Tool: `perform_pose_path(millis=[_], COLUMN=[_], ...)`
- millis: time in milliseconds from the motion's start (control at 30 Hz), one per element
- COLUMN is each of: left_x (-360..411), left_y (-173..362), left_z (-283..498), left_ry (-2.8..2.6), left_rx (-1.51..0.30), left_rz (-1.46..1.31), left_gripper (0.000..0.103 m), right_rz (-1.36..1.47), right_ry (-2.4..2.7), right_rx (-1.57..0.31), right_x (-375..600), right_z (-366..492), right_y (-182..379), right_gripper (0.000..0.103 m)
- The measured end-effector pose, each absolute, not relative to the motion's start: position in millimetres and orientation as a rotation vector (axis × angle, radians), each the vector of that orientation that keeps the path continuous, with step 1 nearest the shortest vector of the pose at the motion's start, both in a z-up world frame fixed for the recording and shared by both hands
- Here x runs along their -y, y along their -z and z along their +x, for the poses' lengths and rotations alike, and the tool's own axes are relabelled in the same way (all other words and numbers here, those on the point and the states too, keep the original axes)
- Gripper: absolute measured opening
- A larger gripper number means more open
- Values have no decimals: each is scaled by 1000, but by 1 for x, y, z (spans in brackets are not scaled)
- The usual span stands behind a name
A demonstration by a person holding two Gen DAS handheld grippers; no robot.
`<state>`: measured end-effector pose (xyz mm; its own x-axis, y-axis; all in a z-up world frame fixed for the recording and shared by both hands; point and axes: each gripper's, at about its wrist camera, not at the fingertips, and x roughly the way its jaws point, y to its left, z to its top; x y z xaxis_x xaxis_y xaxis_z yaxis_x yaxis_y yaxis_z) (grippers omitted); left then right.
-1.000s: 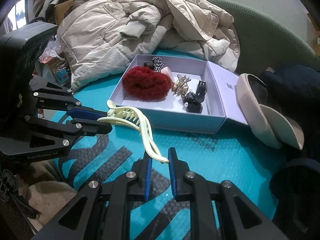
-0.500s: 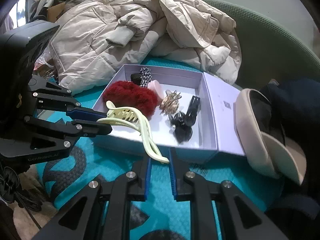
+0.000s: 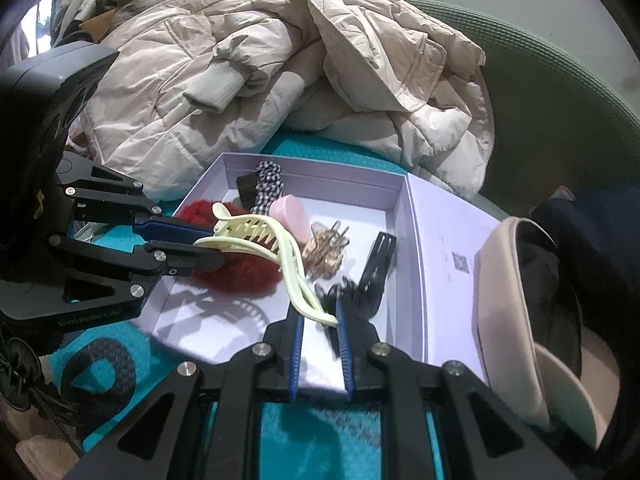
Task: Organize objects
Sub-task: 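Lower the yellow claw clip into the box with both grippers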
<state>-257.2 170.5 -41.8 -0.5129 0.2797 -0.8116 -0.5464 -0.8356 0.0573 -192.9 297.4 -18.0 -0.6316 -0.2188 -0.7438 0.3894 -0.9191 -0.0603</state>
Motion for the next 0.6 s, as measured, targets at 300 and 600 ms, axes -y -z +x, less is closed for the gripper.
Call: perform_pose_path(millis=[300, 600], left_x=[-169, -173], left_y=[41, 46], left_z=[-299, -338], left_ry=[-2381, -2384], left_rx=[-438, -468], left_rz=[-1166, -1178], left_gripper=[11, 11], right_rz=[1088, 1094], right_ry=[2569, 2565], right_rx=[-322, -295], right_x=[-295, -299], right_z=[-232, -271], right_y=[15, 20], right_gripper=[15, 15])
